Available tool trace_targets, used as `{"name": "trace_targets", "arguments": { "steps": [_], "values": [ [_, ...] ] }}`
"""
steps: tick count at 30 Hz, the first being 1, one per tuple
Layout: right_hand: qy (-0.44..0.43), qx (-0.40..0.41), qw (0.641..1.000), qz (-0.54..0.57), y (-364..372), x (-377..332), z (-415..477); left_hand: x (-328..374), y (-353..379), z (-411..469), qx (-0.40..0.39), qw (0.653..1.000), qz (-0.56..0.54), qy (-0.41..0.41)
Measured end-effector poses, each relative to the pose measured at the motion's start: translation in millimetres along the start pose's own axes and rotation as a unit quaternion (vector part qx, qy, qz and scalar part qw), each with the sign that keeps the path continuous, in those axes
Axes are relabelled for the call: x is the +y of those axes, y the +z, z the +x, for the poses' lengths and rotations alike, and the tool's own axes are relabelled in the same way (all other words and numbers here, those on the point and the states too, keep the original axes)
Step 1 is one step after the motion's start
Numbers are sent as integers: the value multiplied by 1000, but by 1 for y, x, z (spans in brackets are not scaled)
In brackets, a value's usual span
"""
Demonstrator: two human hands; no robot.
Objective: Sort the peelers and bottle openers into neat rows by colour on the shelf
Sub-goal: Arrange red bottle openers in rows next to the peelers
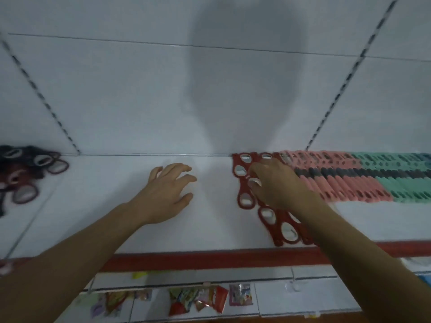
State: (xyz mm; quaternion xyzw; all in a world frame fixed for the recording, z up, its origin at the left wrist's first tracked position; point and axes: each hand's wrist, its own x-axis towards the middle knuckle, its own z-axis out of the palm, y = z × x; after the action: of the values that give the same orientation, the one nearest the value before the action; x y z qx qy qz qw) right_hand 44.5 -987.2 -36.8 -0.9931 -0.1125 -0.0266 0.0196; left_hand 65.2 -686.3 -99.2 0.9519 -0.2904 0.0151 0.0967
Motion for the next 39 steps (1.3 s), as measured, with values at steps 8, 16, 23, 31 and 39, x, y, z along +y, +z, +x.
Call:
{"name": "trace_targets", "arguments": {
  "steps": [8, 16, 23, 31, 39],
  "values": [
    [-162, -11, 986, 43, 27, -229, 115, -189, -53, -155, 30, 972, 96, -213],
    [-244, -7, 965, 98, 52, -435, 185, -330, -102, -277, 30, 942, 135, -305],
    [-209, -26, 956, 204, 62, -517, 191, -368, -108, -303, 103, 946, 67, -298],
    [-194, 26, 956, 219, 71, -523, 203, -375, -104, -295, 197, 937, -66, -281],
    [-276, 27, 881, 383, 59, -559, 173, -355, -127, -291, 331, 849, -329, -248]
  ]
}}
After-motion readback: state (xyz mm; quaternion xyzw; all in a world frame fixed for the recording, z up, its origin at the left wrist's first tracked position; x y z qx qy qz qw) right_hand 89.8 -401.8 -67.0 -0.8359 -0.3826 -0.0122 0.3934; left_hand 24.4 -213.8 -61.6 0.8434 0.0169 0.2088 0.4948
